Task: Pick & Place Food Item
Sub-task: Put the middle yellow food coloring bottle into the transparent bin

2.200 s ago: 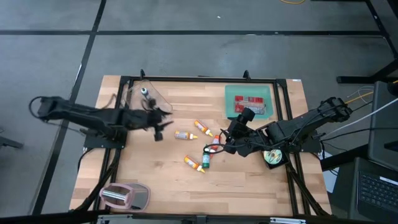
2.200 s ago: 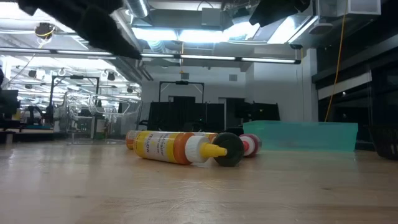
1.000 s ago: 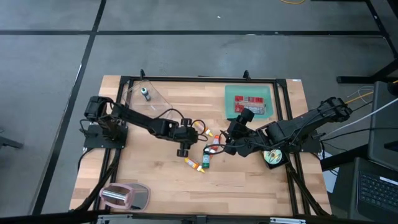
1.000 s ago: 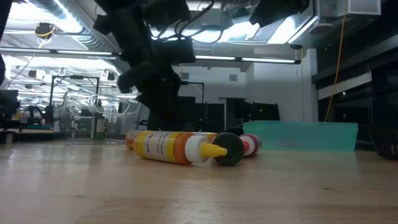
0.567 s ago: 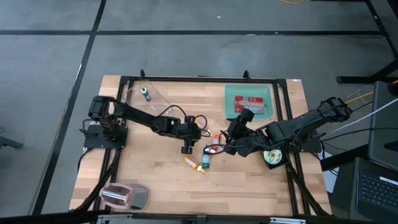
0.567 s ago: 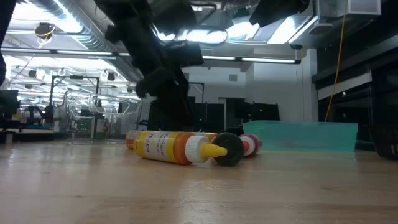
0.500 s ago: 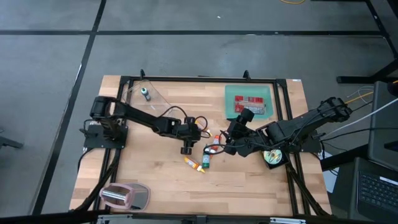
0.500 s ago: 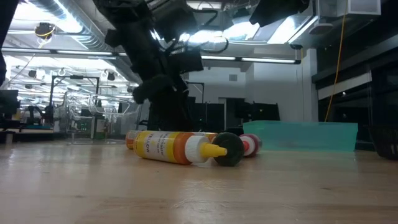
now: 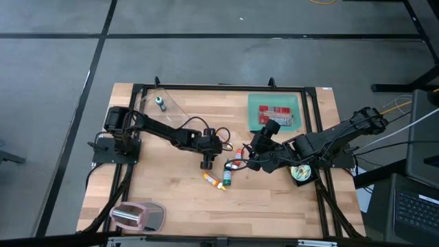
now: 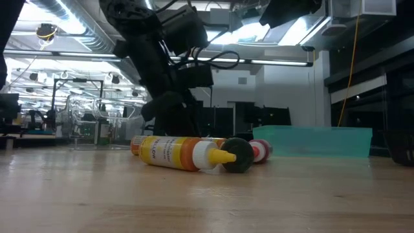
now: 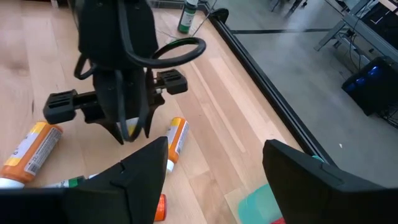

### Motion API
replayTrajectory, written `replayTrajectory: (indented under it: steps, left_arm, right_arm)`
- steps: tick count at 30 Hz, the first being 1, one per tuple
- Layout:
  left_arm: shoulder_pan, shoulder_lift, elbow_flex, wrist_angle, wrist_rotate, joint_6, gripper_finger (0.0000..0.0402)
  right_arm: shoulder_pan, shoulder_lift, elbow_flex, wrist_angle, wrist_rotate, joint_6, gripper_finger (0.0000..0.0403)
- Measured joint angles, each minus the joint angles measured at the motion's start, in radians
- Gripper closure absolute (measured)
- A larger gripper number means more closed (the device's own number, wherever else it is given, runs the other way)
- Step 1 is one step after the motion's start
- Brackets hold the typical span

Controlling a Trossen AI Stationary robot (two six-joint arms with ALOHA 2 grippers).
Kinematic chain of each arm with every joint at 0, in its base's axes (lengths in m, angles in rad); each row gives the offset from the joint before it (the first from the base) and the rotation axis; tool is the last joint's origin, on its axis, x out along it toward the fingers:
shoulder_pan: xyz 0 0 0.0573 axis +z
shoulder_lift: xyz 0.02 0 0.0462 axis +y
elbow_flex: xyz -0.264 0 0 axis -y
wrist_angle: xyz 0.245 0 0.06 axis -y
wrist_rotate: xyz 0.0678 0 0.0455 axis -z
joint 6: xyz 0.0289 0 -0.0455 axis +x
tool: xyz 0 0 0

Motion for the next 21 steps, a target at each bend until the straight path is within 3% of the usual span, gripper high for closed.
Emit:
replayTrajectory:
  steps: [12,21]
  left_arm:
    - [0.003,0.000,0.000,-0.002,0.019,0.000,0.0301]
    - [0.003,0.005,0.000,-0.047,0.019,-0.001,0.0295]
  right_arm:
    - [0.000,0.000,0.000,0.000,0.000,0.000,0.0144]
    - [0.000,0.000,0.000,0.000,0.000,0.000,0.0144]
